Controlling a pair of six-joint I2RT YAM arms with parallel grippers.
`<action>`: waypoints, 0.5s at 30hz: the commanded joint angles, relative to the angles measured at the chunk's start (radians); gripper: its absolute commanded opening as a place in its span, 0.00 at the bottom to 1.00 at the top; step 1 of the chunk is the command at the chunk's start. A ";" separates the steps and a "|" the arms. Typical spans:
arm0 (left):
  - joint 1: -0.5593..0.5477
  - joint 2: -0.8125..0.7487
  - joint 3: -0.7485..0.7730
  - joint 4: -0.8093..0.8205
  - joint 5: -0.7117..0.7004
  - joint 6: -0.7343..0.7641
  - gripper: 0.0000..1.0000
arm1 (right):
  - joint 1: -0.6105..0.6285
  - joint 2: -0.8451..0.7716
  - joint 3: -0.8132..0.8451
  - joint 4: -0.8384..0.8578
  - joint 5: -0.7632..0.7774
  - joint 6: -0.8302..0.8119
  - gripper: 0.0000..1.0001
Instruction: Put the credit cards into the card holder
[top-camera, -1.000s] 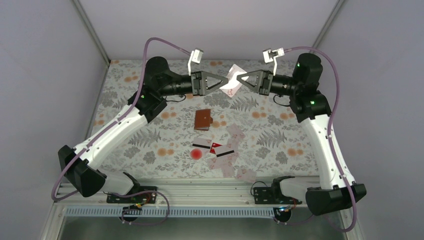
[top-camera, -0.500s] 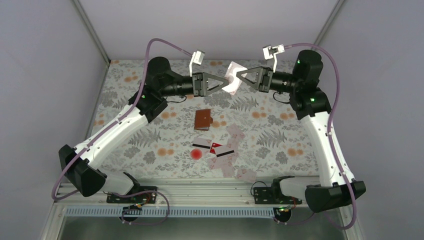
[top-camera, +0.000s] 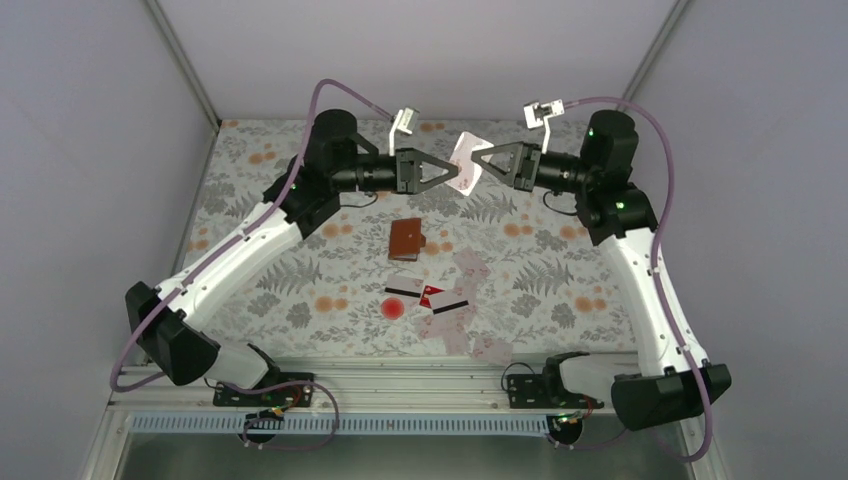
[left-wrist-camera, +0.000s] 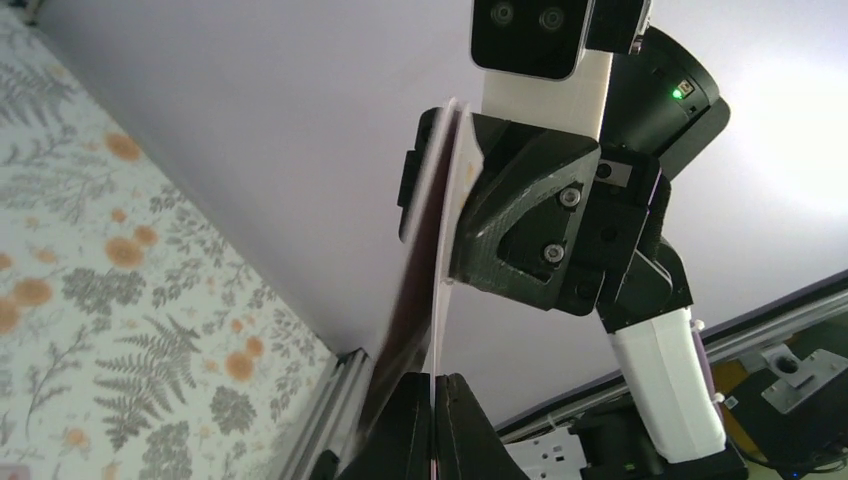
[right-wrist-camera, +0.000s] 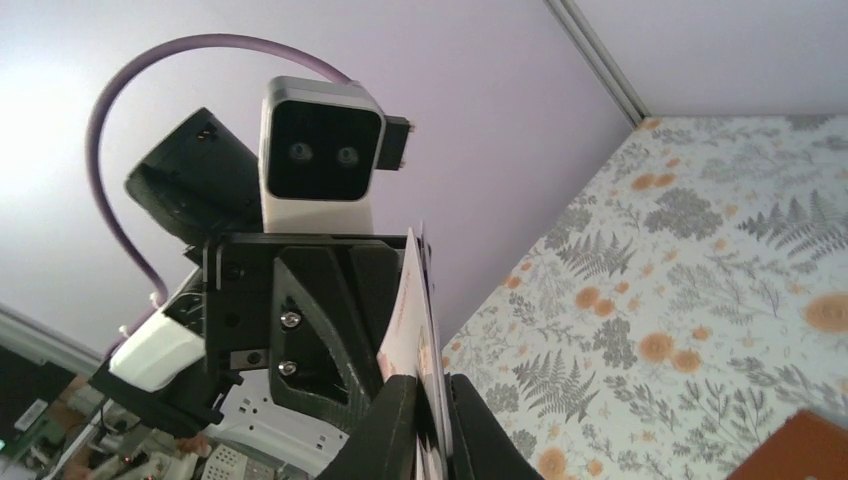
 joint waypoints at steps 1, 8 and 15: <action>-0.007 0.022 -0.024 -0.045 -0.035 0.011 0.02 | 0.009 -0.052 -0.138 -0.005 0.043 -0.030 0.08; -0.007 0.065 -0.118 -0.045 -0.027 0.058 0.02 | 0.008 -0.085 -0.346 0.059 0.092 -0.044 0.08; 0.012 0.136 -0.196 -0.003 0.008 0.065 0.02 | 0.008 -0.035 -0.478 0.092 0.126 -0.069 0.11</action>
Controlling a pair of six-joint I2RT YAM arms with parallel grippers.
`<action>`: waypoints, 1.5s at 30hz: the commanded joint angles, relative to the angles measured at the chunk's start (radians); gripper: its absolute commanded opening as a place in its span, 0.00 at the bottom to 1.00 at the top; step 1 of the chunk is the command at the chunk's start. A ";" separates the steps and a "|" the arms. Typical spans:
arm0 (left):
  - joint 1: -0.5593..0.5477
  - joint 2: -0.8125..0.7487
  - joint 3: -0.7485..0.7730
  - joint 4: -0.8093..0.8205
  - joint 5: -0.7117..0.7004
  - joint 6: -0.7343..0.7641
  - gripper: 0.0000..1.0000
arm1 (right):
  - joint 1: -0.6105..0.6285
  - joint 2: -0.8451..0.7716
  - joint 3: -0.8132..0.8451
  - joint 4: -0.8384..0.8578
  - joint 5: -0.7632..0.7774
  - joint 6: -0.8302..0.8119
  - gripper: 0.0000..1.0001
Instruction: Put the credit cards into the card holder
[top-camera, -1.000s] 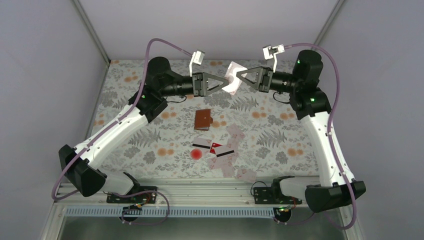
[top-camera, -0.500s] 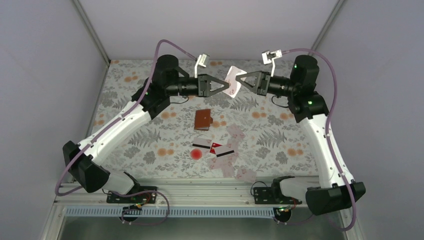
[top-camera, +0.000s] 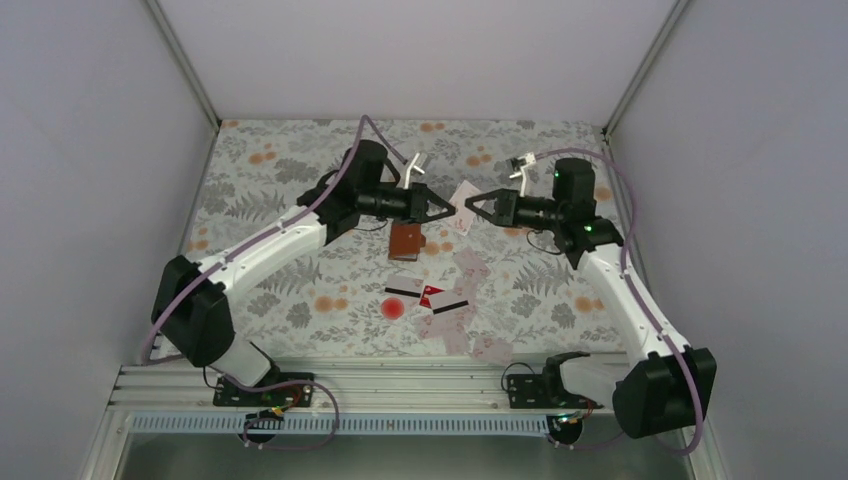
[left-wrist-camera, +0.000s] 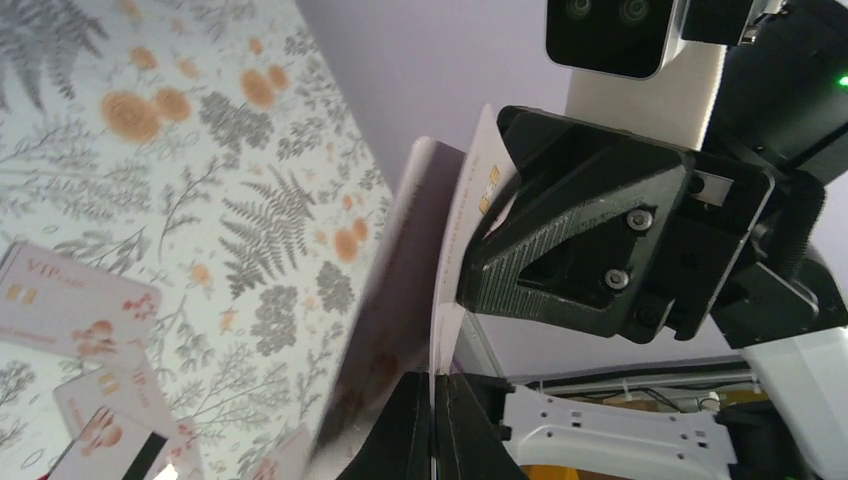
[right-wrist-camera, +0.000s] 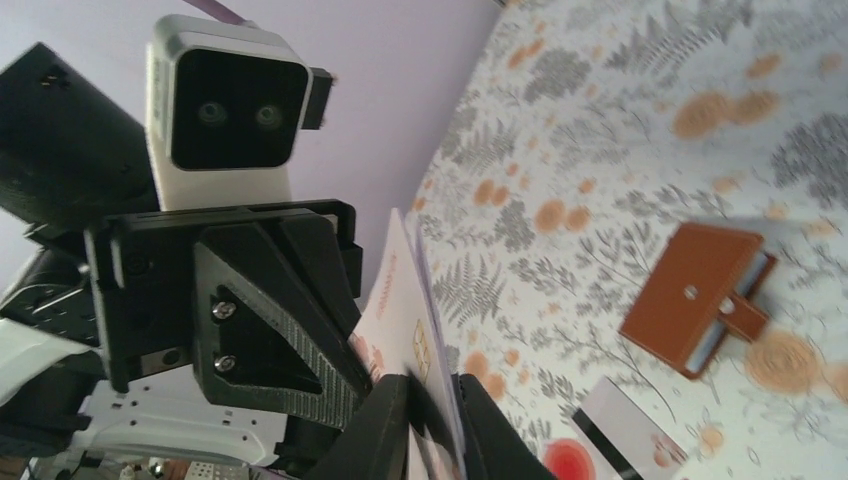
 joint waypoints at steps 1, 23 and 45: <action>0.014 0.056 -0.022 0.055 0.020 0.022 0.02 | 0.009 0.029 -0.058 0.007 0.022 -0.050 0.13; 0.044 0.060 0.131 -0.091 -0.019 0.088 0.02 | -0.004 -0.002 0.073 -0.108 0.094 -0.012 0.81; 0.060 0.013 0.403 0.087 0.081 -0.128 0.02 | -0.018 0.041 0.372 0.268 -0.045 0.404 0.33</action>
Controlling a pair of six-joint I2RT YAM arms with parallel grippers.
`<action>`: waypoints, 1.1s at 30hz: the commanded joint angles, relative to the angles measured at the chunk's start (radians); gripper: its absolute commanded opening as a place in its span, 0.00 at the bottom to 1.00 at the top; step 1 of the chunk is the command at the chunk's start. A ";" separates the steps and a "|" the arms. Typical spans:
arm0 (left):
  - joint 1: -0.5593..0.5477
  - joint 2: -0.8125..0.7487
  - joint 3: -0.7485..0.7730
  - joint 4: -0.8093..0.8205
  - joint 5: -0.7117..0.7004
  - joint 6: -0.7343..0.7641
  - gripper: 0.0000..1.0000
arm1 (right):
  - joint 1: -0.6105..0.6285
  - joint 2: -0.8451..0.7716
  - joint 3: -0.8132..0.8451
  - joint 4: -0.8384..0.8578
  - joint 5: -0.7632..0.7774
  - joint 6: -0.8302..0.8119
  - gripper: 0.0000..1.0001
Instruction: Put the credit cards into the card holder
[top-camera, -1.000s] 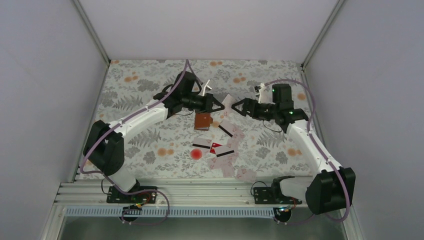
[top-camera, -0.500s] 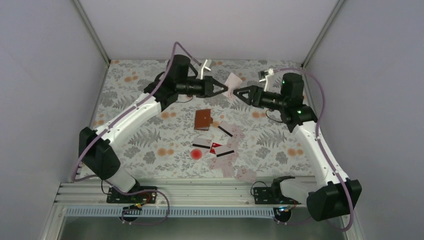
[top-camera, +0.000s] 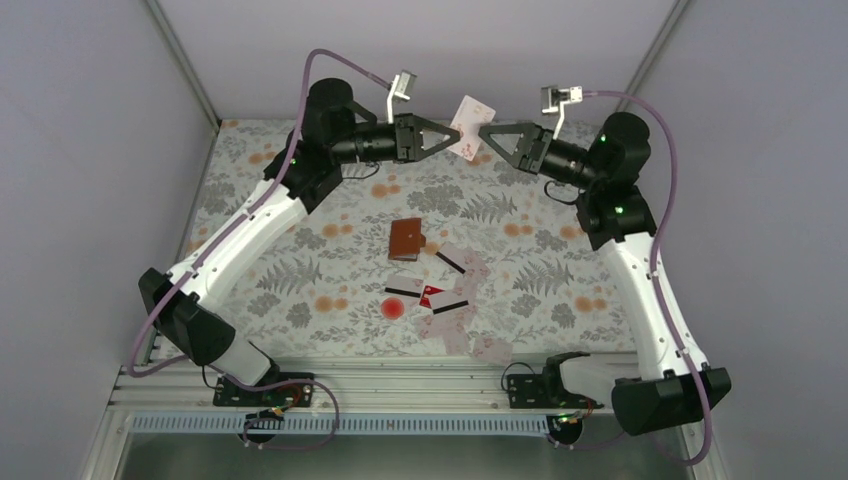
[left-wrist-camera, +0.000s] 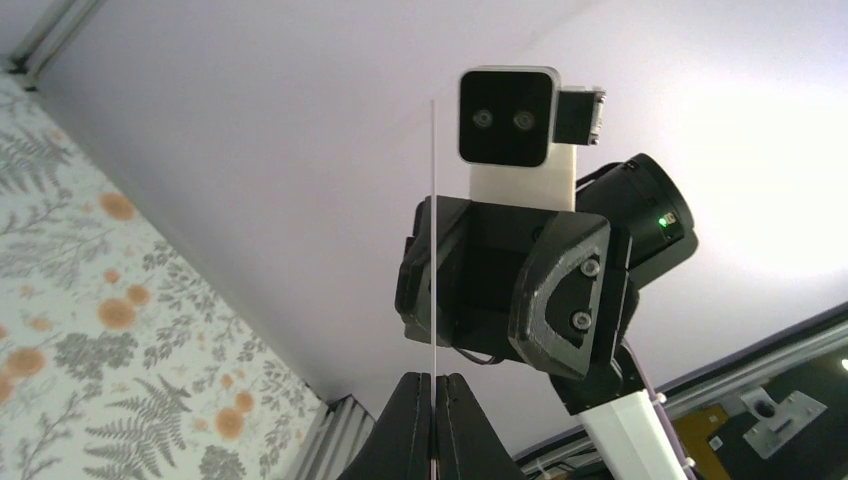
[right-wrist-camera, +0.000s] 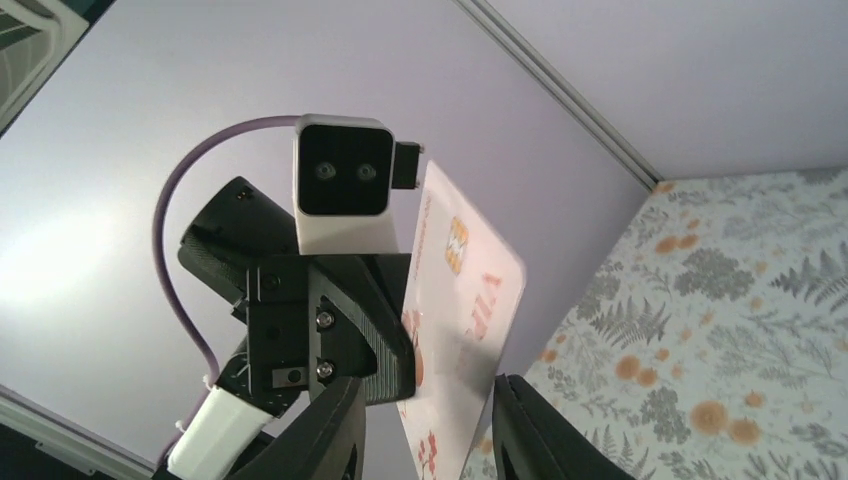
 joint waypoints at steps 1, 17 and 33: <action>0.004 -0.008 0.036 0.083 0.058 -0.049 0.02 | -0.002 0.034 0.067 0.060 -0.044 0.068 0.31; 0.004 0.032 0.089 0.070 0.103 -0.017 0.02 | -0.003 0.060 0.115 0.058 -0.044 0.076 0.04; -0.030 0.176 0.212 -0.668 -0.524 0.464 1.00 | -0.004 0.086 0.210 -0.624 0.422 -0.249 0.03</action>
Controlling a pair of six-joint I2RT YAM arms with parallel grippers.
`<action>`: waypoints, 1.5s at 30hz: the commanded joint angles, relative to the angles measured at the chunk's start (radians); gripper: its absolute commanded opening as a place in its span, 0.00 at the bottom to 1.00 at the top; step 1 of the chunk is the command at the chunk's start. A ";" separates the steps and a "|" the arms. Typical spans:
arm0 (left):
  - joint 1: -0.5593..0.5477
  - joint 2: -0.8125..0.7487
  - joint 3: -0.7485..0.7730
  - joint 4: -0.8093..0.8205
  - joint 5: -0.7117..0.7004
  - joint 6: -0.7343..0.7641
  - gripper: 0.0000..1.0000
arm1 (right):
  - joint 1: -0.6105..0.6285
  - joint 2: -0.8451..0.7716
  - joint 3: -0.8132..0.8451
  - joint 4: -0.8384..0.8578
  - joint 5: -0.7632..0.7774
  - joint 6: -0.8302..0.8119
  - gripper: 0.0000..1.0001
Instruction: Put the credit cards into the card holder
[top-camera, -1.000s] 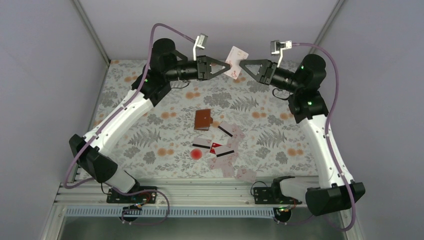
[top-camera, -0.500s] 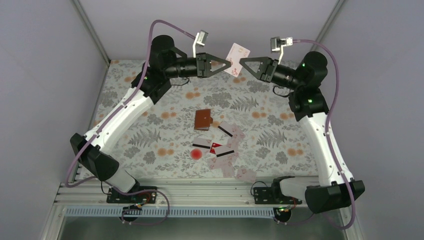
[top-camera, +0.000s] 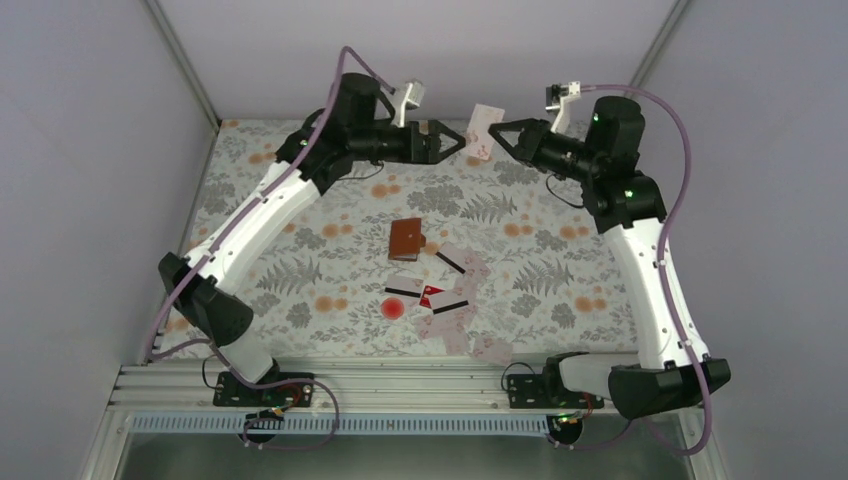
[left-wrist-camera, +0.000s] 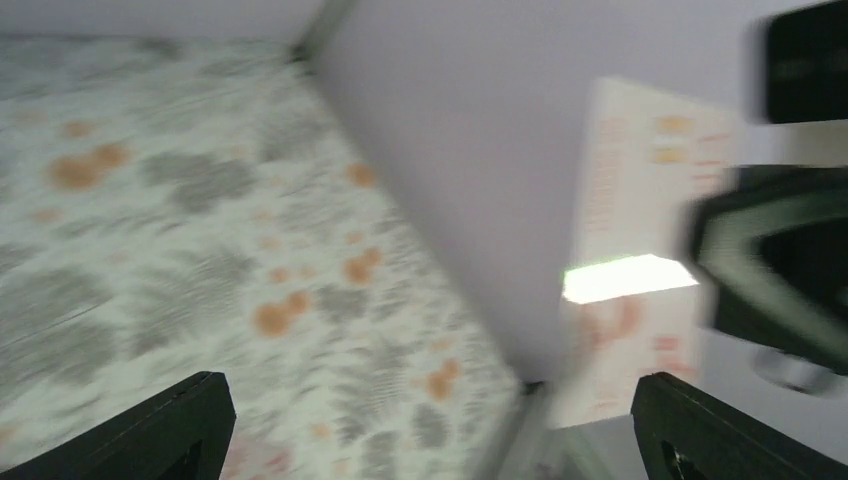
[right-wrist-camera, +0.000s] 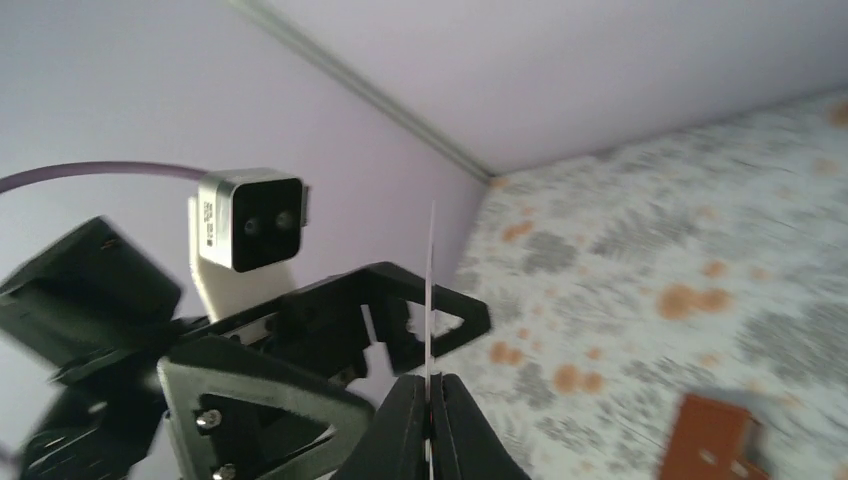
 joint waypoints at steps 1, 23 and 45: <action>-0.045 0.090 0.018 -0.343 -0.422 0.194 1.00 | -0.003 0.001 -0.004 -0.289 0.250 -0.118 0.03; -0.216 0.581 0.130 -0.607 -0.962 0.165 1.00 | -0.005 0.049 0.002 -0.449 0.351 -0.261 0.03; -0.207 0.569 0.007 -0.585 -1.032 0.119 0.87 | -0.008 0.067 -0.019 -0.438 0.322 -0.266 0.03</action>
